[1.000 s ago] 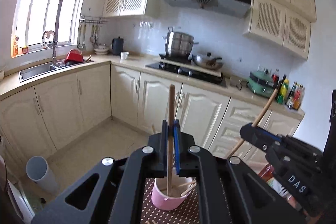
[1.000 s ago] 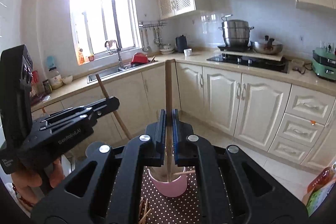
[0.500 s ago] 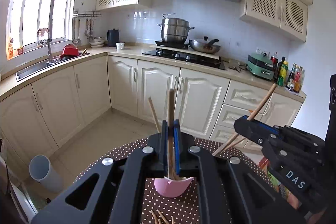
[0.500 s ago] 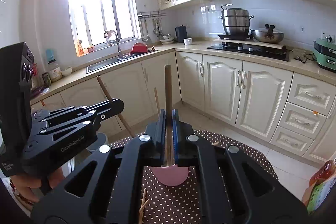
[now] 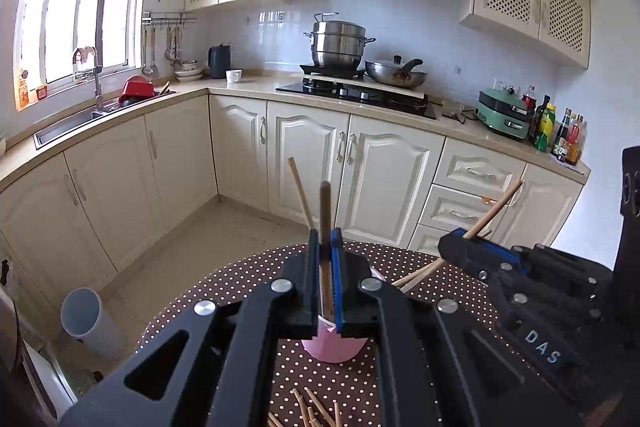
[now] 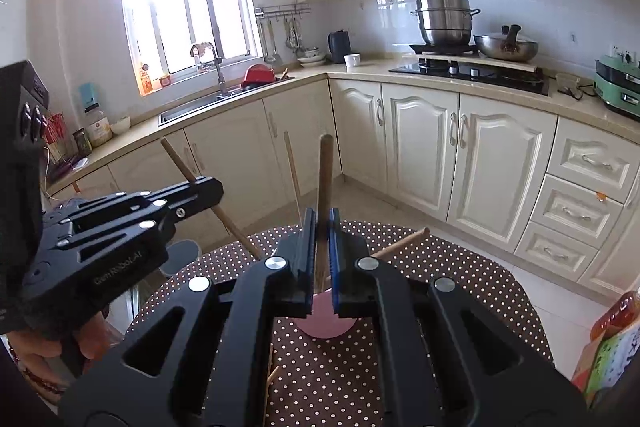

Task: Organize utensils
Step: 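Raise the held chopsticks upright and carry both grippers above the pink cup, then open both grippers to release the chopsticks into the pink cup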

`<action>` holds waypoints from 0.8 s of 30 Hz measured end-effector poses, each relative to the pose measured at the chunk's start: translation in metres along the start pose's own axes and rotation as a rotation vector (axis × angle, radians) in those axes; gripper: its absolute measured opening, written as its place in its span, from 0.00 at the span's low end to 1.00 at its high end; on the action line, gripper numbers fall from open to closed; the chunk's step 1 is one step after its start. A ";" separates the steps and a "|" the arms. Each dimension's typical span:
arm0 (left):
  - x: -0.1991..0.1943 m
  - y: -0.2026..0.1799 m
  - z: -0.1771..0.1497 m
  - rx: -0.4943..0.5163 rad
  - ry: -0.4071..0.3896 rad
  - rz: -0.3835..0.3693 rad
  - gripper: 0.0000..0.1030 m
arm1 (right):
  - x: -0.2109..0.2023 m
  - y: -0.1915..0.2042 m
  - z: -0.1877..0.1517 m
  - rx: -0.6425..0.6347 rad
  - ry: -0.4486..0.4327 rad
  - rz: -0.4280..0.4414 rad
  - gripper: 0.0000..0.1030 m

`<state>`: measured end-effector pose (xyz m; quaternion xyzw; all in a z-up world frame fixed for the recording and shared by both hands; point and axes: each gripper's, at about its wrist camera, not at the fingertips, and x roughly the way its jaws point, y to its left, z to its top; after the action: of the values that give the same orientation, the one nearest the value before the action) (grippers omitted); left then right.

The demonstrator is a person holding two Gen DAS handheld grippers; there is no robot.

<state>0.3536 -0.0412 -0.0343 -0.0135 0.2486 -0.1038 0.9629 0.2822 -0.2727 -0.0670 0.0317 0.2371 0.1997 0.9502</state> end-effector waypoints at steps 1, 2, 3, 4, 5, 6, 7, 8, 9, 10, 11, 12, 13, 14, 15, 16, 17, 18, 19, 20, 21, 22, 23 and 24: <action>0.001 0.000 0.000 0.000 0.004 -0.002 0.09 | 0.000 -0.002 -0.001 0.003 0.001 0.001 0.07; 0.001 0.001 0.000 0.000 0.011 0.001 0.13 | 0.001 -0.003 -0.002 0.011 0.003 0.001 0.07; 0.001 0.002 0.000 0.000 0.013 0.007 0.27 | 0.001 -0.005 -0.003 0.020 0.002 0.002 0.07; 0.000 0.003 -0.001 -0.001 0.011 0.018 0.35 | 0.002 -0.006 -0.004 0.026 0.003 0.003 0.07; -0.002 0.004 -0.002 -0.003 0.002 0.025 0.35 | 0.002 -0.007 -0.004 0.031 0.005 0.004 0.07; -0.003 0.004 -0.003 -0.005 -0.003 0.025 0.35 | 0.002 -0.007 -0.005 0.033 0.006 0.003 0.07; -0.004 0.006 -0.004 -0.008 -0.003 0.023 0.36 | 0.001 -0.007 -0.005 0.035 0.008 0.003 0.07; -0.005 0.006 -0.004 -0.009 0.000 0.024 0.37 | 0.001 -0.007 -0.006 0.036 0.009 0.004 0.07; -0.005 0.006 -0.004 -0.009 0.000 0.026 0.41 | 0.000 -0.007 -0.006 0.037 0.008 0.005 0.07; -0.006 0.007 -0.004 -0.010 -0.001 0.030 0.45 | -0.001 -0.007 -0.006 0.037 0.007 0.005 0.07; -0.007 0.008 -0.005 -0.010 -0.004 0.035 0.47 | -0.002 -0.007 -0.007 0.036 0.004 0.005 0.07; -0.010 0.008 -0.006 -0.009 -0.009 0.042 0.52 | -0.005 -0.006 -0.007 0.034 0.000 0.006 0.07; -0.013 0.009 -0.007 -0.009 -0.020 0.049 0.56 | -0.006 -0.006 -0.006 0.033 -0.003 0.006 0.07; -0.015 0.009 -0.007 -0.010 -0.028 0.051 0.59 | -0.008 -0.006 -0.006 0.031 -0.007 0.006 0.07; -0.019 0.010 -0.009 -0.010 -0.037 0.054 0.62 | -0.010 -0.006 -0.005 0.030 -0.010 0.005 0.07; -0.021 0.010 -0.009 -0.009 -0.043 0.056 0.64 | -0.012 -0.005 -0.005 0.029 -0.015 0.004 0.11; -0.026 0.010 -0.010 -0.008 -0.052 0.064 0.65 | -0.015 -0.005 -0.005 0.029 -0.021 0.004 0.19; -0.029 0.010 -0.011 -0.003 -0.059 0.073 0.67 | -0.019 -0.005 -0.006 0.031 -0.029 0.005 0.24; -0.033 0.010 -0.012 0.003 -0.067 0.086 0.68 | -0.022 -0.005 -0.006 0.034 -0.038 0.008 0.33; -0.038 0.010 -0.014 0.006 -0.074 0.094 0.69 | -0.025 -0.004 -0.007 0.037 -0.047 0.009 0.48; -0.041 0.009 -0.014 0.007 -0.080 0.094 0.70 | -0.029 -0.004 -0.007 0.037 -0.058 0.008 0.51; -0.048 0.010 -0.015 0.007 -0.092 0.099 0.71 | -0.035 -0.004 -0.007 0.041 -0.075 0.011 0.51; -0.053 0.009 -0.016 0.008 -0.105 0.105 0.71 | -0.038 -0.003 -0.007 0.041 -0.080 0.012 0.51; -0.058 0.009 -0.016 0.010 -0.115 0.107 0.71 | -0.042 -0.002 -0.007 0.038 -0.085 0.013 0.51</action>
<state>0.2980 -0.0199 -0.0220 -0.0013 0.1928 -0.0522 0.9798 0.2458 -0.2918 -0.0551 0.0597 0.1999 0.2000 0.9573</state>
